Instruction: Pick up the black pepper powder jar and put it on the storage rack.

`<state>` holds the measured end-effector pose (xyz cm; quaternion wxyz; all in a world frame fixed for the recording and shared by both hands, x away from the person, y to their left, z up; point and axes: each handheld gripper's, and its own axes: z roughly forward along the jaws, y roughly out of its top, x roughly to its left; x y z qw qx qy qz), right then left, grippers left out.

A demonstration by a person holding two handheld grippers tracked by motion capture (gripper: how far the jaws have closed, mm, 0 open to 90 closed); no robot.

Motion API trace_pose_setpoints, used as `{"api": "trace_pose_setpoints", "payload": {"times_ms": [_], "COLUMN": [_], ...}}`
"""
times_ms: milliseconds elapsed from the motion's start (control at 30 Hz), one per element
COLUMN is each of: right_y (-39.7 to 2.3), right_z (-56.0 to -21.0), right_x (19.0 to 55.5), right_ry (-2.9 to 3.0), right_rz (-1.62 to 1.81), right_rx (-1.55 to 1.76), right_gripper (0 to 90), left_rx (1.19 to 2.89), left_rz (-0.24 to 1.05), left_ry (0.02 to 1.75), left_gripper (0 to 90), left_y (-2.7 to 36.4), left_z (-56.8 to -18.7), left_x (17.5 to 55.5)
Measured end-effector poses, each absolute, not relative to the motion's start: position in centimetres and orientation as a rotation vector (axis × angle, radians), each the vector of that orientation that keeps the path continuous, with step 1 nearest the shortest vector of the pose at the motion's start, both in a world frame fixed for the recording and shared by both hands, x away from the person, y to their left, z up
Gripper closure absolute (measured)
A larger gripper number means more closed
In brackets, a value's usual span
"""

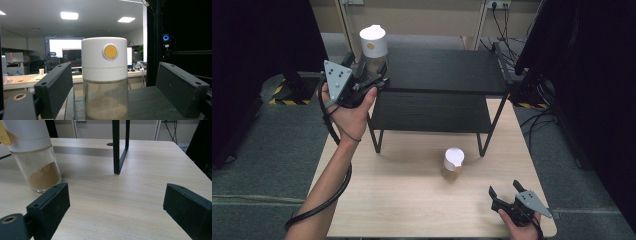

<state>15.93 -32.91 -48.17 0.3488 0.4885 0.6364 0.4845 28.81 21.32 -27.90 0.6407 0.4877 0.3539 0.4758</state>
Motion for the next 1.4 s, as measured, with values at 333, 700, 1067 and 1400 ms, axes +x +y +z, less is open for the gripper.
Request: {"api": "trace_pose_setpoints", "payload": {"times_ms": [333, 700, 1067, 1400], "right_y": [-32.9, -32.9, -32.9, -32.8], "right_z": [-48.2, -48.2, -48.2, -48.1], "right_x": [15.9, 15.9, 15.9, 15.9], "right_ry": [1.647, 1.648, 1.646, 1.651], "right_rz": [1.256, 1.255, 1.254, 1.254], "right_rx": [1.266, 1.266, 1.263, 1.265], "right_gripper": [7.3, 7.3, 7.2, 7.2], "left_rx": [1.110, 1.151, 1.155, 1.175], "left_rz": [1.073, 1.052, 1.011, 1.011], "left_ry": [0.777, 0.773, 0.779, 0.794], "left_gripper": [12.9, 12.8, 12.5, 12.2], "left_y": [21.9, 22.3, 23.0, 23.3], "left_z": [-29.9, -32.8, -35.7, -38.2], "left_x": [26.8, 25.3, 23.7, 22.5]}}
